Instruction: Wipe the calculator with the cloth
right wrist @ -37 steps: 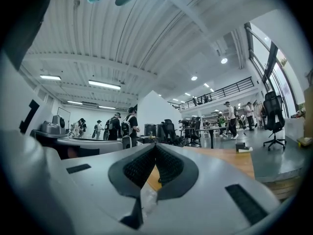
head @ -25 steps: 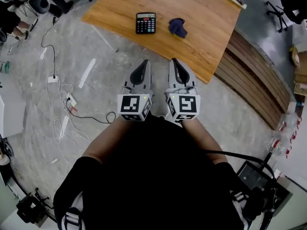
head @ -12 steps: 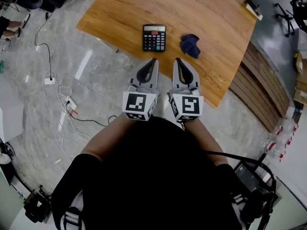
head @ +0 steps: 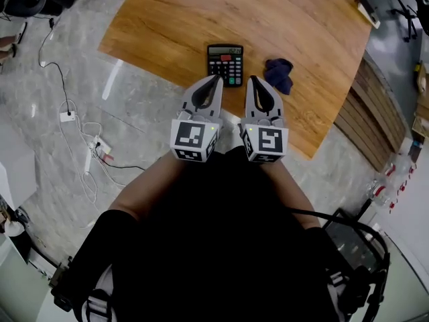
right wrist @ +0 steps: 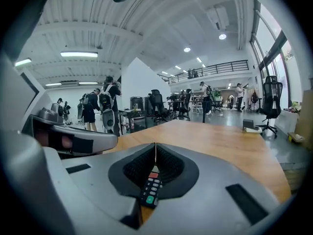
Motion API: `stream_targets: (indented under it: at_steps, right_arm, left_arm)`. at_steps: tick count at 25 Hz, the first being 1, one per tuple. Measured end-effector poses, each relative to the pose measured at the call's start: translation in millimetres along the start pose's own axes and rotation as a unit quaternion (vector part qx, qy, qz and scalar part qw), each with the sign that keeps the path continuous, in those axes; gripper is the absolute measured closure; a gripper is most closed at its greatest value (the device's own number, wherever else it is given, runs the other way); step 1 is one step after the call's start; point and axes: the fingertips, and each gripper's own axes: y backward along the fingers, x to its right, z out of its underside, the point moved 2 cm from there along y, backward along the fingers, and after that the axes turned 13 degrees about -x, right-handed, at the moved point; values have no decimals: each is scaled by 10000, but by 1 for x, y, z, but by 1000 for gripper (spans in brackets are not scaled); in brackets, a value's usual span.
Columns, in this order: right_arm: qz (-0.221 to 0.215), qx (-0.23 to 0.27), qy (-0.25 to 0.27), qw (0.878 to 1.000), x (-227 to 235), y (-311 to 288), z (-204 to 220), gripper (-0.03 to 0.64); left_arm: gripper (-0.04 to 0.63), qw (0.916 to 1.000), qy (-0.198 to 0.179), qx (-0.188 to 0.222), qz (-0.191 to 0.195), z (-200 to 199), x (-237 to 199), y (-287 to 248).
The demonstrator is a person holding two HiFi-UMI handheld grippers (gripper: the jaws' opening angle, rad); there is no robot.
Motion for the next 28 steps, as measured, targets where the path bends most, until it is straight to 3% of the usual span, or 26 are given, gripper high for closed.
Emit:
stream_targets:
  at_steps: [3, 6, 12, 21, 28]
  right_arm:
    - [174, -131, -1, 9998, 9, -17, 15, 601]
    - [264, -589, -18, 9979, 20, -35, 38, 601]
    - [-189, -1624, 391, 9858, 29, -84, 84, 601]
    - [-364, -2107, 891, 9728, 22, -128, 104, 601]
    - [-506, -2340, 770, 9679, 19, -140, 118, 601]
  left_arm:
    - [589, 9999, -4, -119, 42, 3, -15, -12]
    - [589, 9997, -55, -254, -9, 12, -24, -22]
    - [589, 9985, 177, -495, 140, 32, -37, -47]
    - [588, 9925, 264, -1189, 129, 76, -60, -84]
    - [588, 9883, 304, -1493, 21, 93, -74, -99]
